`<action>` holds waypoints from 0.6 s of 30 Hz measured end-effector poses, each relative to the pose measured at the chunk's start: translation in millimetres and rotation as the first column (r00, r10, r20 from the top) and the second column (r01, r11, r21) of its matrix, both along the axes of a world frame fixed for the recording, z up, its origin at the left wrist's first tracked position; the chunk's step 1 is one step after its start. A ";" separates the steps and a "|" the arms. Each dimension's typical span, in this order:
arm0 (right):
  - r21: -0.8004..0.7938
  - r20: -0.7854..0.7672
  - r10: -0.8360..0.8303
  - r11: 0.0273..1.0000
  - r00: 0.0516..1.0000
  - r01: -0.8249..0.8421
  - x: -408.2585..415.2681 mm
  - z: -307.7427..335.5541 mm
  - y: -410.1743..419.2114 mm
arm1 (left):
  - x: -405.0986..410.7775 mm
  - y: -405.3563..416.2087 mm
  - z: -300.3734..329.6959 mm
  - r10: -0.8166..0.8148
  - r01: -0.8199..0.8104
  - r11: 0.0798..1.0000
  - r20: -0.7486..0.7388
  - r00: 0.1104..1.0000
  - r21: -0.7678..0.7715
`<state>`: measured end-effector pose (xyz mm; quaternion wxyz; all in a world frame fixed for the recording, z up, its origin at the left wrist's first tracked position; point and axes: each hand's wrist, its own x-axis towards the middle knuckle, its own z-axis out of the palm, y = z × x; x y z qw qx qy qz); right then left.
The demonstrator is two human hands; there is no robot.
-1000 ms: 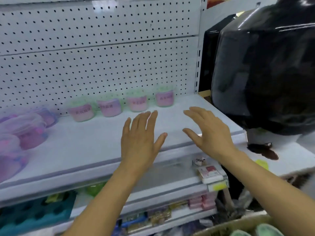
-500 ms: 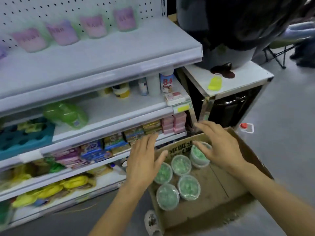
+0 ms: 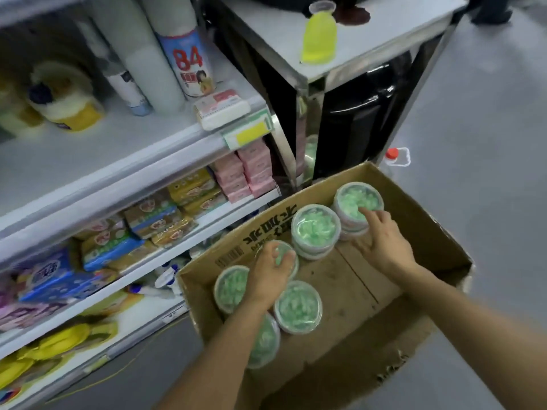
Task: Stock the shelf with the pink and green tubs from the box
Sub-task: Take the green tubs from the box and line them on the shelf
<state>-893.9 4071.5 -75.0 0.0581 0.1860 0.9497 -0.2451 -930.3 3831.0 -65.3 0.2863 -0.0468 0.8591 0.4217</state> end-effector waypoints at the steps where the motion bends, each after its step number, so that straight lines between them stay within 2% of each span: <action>1: 0.021 0.011 0.004 1.000 1.000 -0.004 -7.9 -8.3 6.8 | -11.0 10.1 -10.9 0.032 -0.033 0.999 0.016 0.999 0.014; 7: 0.027 0.044 -0.014 1.000 0.999 0.013 -52.7 -43.6 37.8 | -59.6 49.0 -68.0 0.088 -0.090 0.996 0.086 0.992 0.012; 11: -0.036 0.090 -0.069 0.997 0.994 0.072 -73.6 -51.1 44.2 | -68.3 60.5 -85.4 0.087 -0.086 0.996 0.037 0.996 -0.011; 14: -0.033 0.096 -0.072 0.997 0.993 0.075 -80.2 -50.8 43.2 | -70.8 60.3 -89.0 0.167 -0.170 0.983 0.060 0.984 0.062; 18: -0.043 0.077 -0.097 0.994 0.992 0.101 -83.0 -46.4 38.8 | -74.3 57.4 -81.3 0.296 -0.348 0.911 0.236 0.925 0.221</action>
